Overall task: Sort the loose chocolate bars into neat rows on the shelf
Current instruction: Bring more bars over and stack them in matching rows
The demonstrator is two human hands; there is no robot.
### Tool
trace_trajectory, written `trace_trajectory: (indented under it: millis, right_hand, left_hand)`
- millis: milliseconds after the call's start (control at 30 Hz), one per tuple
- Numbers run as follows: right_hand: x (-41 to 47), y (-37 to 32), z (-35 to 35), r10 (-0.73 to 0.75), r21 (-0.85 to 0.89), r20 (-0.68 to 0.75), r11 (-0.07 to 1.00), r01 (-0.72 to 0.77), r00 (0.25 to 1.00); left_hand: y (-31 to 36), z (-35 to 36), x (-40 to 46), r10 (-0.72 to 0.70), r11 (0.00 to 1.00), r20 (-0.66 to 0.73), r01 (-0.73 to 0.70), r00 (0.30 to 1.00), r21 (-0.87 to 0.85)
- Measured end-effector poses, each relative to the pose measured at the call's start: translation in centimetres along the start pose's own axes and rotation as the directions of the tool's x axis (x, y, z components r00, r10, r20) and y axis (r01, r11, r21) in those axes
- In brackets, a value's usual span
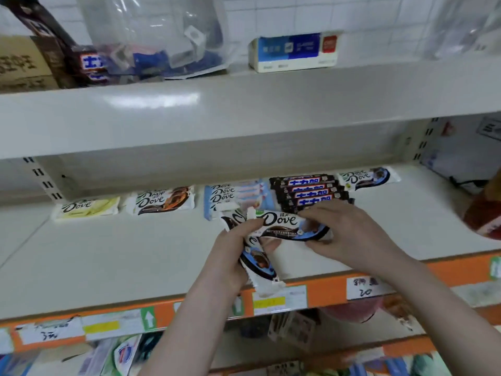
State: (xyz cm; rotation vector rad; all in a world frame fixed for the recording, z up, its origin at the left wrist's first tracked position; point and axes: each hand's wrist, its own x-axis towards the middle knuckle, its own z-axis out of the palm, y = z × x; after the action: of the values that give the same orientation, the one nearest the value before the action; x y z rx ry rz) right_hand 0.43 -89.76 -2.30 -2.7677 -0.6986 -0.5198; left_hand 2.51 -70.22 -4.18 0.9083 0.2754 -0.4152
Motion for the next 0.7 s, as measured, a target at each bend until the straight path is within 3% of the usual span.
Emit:
trace_trajectory:
  millis: [200,300,500,700]
  right_hand:
    - [-3.7,9.4,-4.0,0.014,-0.094,-0.001,0.995,-0.014,1.000]
    - [-4.5,14.2,-5.2,0.047,-0.082,-0.001,0.996,-0.047,0.999]
    - [-3.2,20.6,-5.2,0.071,-0.212,0.114,0.976,-0.046,0.991]
    - [-1.0,22.2,-3.6,0.139,-0.217,0.118,0.970,-0.111,0.983]
  left_hand:
    - [-5.2,8.8,2.1,0.009,0.999,-0.032,-0.010,0.999,-0.040]
    - [-7.1,12.0,3.0,-0.005,0.989,0.009,0.006,1.000,-0.146]
    - [-8.3,14.0,3.5,0.031,0.986,-0.071,-0.042,0.997,-0.159]
    - [-8.7,14.1,3.8,0.045,0.986,-0.042,-0.051,0.998,-0.162]
